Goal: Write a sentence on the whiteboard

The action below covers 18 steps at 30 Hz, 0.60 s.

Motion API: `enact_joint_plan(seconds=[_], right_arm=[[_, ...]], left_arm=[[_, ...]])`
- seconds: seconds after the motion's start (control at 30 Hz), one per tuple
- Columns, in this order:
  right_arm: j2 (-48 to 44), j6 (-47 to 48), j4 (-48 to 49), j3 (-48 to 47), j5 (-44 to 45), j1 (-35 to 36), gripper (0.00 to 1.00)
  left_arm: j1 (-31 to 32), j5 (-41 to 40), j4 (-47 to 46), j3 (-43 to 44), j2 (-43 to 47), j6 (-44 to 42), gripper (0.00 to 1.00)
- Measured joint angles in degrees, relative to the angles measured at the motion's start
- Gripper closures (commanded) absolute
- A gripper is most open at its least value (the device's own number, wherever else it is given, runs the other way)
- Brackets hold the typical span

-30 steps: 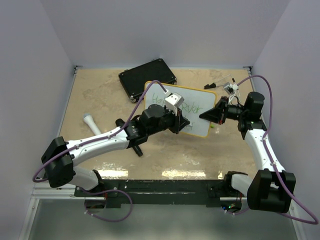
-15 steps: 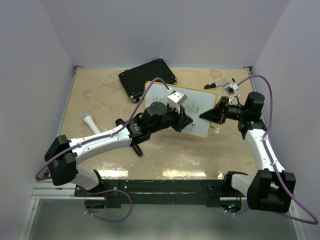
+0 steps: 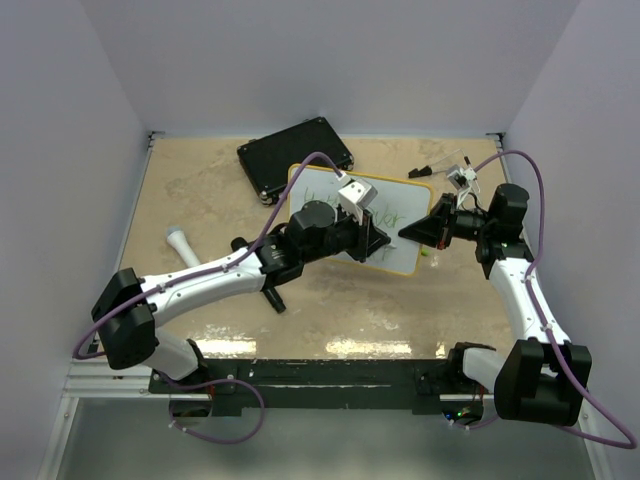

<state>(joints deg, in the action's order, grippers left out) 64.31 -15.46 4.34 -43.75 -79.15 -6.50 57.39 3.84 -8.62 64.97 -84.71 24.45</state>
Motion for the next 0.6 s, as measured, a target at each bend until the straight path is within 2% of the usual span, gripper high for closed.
enact_joint_plan(seconds=[0.6], right_arm=[[0.00, 0.07, 0.02, 0.02, 0.15, 0.00, 1.00]], left_arm=[[0.09, 1.07, -0.85, 1.20, -1.92, 0.02, 1.00]])
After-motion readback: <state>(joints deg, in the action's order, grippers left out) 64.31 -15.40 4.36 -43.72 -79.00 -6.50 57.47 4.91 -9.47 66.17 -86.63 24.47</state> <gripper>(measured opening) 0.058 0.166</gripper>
